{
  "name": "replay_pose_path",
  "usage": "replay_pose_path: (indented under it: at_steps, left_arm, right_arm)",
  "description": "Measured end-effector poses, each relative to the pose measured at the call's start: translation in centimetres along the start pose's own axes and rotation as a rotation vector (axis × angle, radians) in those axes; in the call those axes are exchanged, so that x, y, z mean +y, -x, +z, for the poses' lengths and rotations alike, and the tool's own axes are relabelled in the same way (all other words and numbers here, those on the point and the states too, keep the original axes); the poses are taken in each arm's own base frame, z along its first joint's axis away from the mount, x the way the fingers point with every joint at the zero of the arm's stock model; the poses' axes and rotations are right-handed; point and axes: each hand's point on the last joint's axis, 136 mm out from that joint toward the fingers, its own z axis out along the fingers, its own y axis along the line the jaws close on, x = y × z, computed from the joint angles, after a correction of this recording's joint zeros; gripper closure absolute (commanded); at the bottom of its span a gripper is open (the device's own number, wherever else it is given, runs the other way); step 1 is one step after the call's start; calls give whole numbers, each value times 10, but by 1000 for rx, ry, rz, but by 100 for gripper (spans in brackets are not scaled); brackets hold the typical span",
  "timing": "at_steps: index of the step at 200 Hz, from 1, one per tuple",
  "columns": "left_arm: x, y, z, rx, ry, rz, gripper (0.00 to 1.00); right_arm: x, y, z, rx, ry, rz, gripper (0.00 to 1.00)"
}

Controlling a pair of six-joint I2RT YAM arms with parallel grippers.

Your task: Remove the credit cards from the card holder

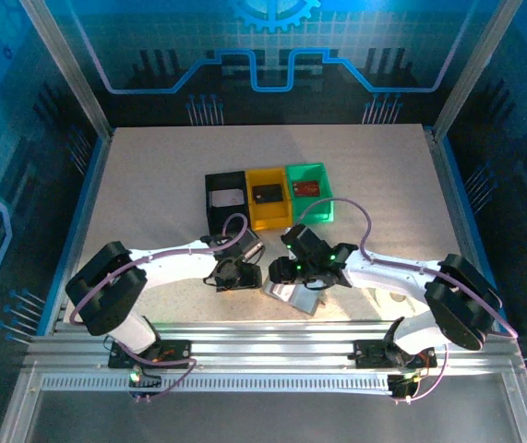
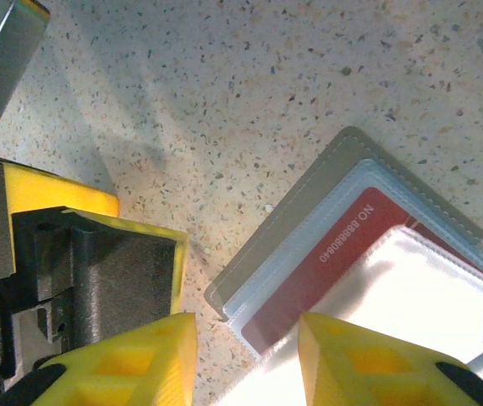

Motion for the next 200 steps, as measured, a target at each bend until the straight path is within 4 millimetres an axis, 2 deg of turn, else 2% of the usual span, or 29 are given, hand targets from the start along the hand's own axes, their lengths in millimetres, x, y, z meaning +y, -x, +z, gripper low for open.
replay_pose_path:
  at_steps: [29, 71, 91, 108, 139, 170, 200]
  left_arm:
    - [-1, 0, -2, -1, -9, 0, 31]
    - [-3, -1, -4, 6, -24, -4, 30]
    - [-5, -3, -5, 20, -37, -7, 30]
    - [-6, -9, -8, 45, -49, -7, 30]
    - [-7, -11, -21, 42, -69, -5, 30]
    - [-15, -6, -33, 25, -98, -2, 30]
    - [-14, -7, -34, 28, -96, -2, 30]
  right_arm:
    - [3, -2, -5, -5, 23, -13, 58]
    - [8, 1, -13, -23, 57, -23, 61]
    - [2, 6, -18, -41, 50, -1, 62]
    - [-12, 7, -20, -51, 33, 39, 63]
    - [-29, -2, -17, -29, -2, 84, 68]
    - [-32, -7, -9, -4, -14, 99, 72]
    - [-34, -16, 6, 45, -45, 96, 75]
